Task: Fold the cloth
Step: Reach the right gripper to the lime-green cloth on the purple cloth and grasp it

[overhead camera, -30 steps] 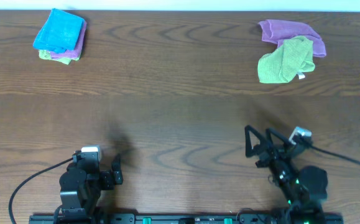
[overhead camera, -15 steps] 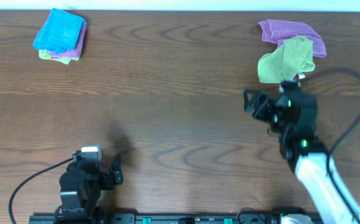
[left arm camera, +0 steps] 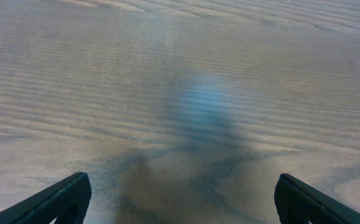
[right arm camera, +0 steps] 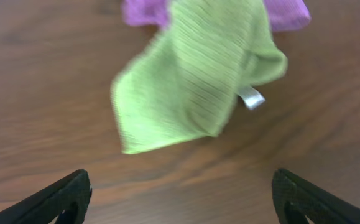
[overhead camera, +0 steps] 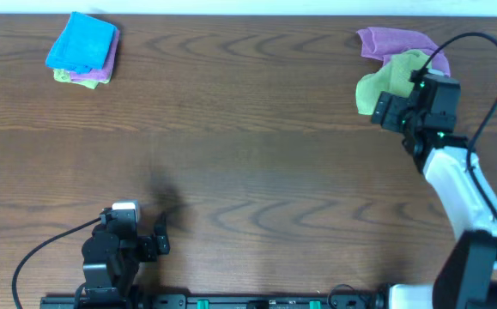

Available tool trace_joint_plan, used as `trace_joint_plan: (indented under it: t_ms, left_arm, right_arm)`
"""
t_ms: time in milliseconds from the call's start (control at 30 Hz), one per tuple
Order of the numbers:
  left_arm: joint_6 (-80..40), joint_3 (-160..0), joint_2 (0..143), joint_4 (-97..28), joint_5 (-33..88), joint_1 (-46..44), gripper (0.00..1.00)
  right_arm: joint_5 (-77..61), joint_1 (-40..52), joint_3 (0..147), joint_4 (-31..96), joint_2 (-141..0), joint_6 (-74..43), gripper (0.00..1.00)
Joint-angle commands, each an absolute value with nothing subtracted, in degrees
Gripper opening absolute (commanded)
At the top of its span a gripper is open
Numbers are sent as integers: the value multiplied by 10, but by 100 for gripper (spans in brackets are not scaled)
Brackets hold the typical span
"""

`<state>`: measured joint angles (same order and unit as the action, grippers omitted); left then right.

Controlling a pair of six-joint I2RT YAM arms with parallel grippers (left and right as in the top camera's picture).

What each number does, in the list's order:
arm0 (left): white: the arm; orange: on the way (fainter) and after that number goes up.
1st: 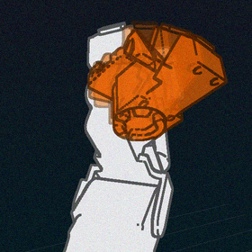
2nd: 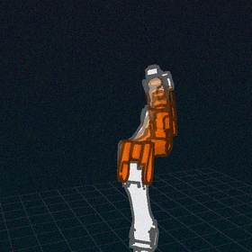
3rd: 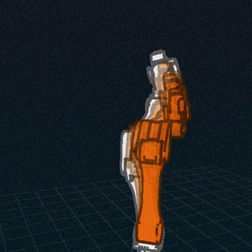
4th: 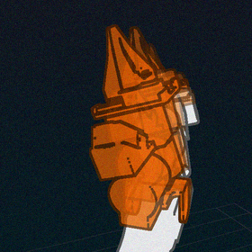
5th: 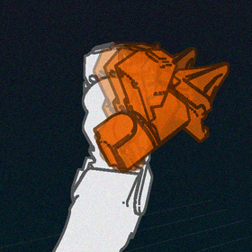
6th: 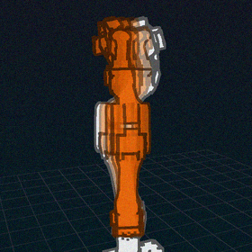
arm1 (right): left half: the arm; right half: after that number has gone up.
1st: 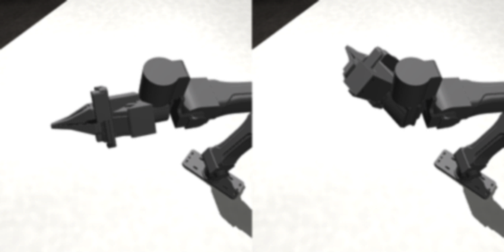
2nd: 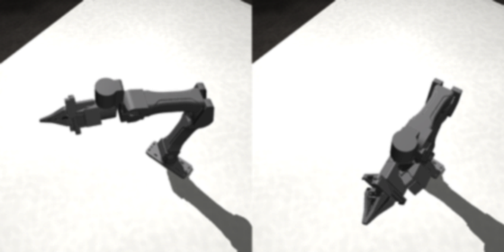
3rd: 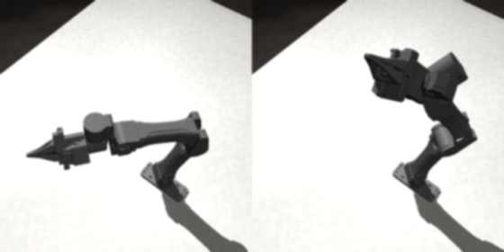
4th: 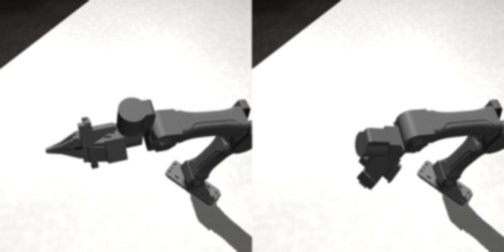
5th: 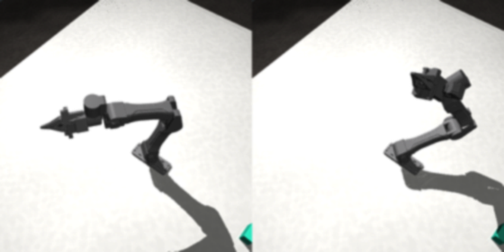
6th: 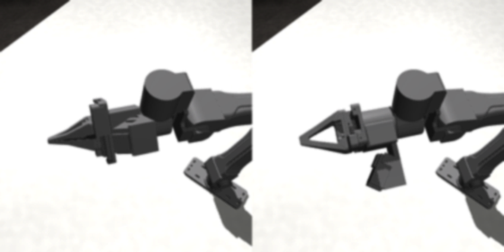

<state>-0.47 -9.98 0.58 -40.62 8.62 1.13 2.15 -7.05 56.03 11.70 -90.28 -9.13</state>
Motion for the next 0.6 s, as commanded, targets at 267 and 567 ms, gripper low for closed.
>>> trace_joint_plan:
  t_ms: [267, 567]
  left_arm:
    - [-13, -95, 3, -409, 88, 15, 95]
    - [-13, -95, 3, -409, 88, 15, 95]
  right_arm:
    - [28, -82, 678, 109, -1078, -66, 80]
    - [53, -83, 738, 111, -1151, -66, 77]
